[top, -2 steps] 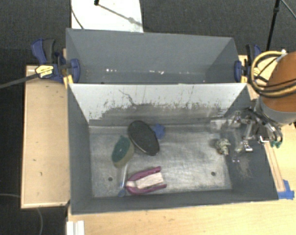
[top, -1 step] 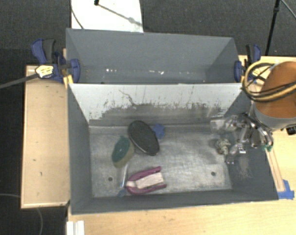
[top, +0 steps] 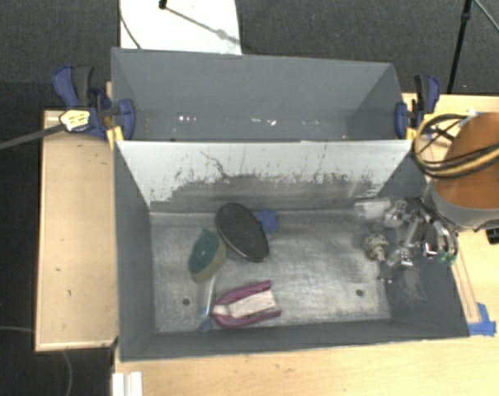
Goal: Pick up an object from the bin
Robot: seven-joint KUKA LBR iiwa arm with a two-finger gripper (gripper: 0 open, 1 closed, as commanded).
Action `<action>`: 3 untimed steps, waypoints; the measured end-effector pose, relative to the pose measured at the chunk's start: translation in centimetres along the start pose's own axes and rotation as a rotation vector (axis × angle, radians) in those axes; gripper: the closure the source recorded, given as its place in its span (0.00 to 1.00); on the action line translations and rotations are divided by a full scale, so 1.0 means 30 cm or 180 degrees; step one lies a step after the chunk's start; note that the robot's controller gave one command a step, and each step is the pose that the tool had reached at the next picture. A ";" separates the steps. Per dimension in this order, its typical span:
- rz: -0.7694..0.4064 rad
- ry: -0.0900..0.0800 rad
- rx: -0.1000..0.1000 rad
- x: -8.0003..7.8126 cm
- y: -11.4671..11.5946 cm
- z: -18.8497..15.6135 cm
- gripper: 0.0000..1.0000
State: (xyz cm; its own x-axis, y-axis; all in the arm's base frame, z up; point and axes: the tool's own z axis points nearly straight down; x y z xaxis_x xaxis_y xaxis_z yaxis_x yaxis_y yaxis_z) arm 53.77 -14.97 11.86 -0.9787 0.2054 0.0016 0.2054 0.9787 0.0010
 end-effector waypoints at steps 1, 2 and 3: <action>0.0913 0.0005 0.0000 0.042 -0.007 0.000 0.00; 0.1527 -0.0010 -0.0030 0.038 0.016 0.156 0.00; 0.2407 0.0007 -0.0060 0.067 0.036 0.152 0.00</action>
Offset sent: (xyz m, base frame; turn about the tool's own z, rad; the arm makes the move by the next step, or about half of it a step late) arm -0.0129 0.0004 -0.0002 0.2870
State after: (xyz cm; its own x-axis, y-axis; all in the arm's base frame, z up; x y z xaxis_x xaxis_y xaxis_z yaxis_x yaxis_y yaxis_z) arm 52.02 -13.49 7.31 -0.5711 0.8208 0.0106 0.8208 0.5709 0.0160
